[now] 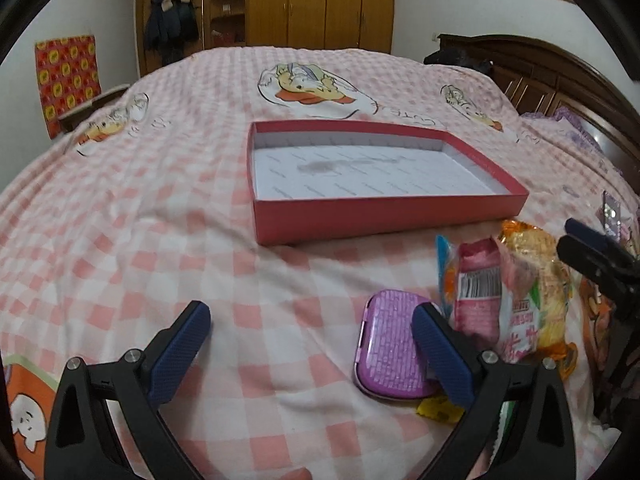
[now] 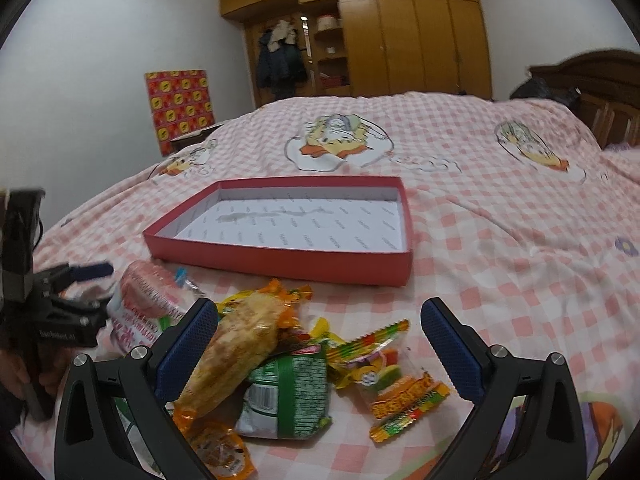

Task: Organize snacks
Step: 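Grasp the purple mint tin with the left gripper while the right gripper reaches the yellow biscuit bar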

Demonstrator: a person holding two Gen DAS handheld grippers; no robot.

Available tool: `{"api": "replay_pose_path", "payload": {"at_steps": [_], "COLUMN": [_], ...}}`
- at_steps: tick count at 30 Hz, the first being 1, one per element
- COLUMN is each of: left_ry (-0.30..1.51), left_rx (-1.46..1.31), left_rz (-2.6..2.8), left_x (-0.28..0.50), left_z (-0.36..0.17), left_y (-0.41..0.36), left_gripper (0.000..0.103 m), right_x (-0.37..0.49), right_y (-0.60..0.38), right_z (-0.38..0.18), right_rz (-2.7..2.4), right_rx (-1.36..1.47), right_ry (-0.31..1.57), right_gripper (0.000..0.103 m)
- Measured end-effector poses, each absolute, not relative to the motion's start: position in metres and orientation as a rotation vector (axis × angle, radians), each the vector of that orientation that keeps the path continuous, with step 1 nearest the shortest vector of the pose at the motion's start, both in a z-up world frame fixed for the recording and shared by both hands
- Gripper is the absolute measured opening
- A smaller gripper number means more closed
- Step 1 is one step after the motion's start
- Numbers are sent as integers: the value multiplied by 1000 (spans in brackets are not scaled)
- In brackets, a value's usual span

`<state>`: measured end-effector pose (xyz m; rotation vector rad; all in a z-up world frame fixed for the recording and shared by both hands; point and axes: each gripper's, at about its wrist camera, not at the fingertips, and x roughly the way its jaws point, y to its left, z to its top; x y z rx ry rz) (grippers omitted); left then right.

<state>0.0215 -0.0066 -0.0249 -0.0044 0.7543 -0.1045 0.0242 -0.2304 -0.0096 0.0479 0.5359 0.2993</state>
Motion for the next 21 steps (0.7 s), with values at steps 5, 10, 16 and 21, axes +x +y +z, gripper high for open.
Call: {"api": "replay_pose_path", "payload": {"at_steps": [5,10,16,21], "left_ry": [768,801,807,792], "left_rx": [2,37,66,5], "left_rz": [-155,-228,-212,-160], "left_x": [17,12,12,12], "left_z": [-26,-31,-34,-30], "left_y": [-11,-26,-32,-17], "left_gripper": [102,101,68,50], "right_x": [34,37,39,41], "right_y": [-245,-257,-262,-260], "right_z": [-15,-19,-21,-22], "right_rz": [270,257,239,243], "right_rx": [115,173,194,188], "right_ry": [587,611,622,640], "right_gripper": [103,103,103,103]}}
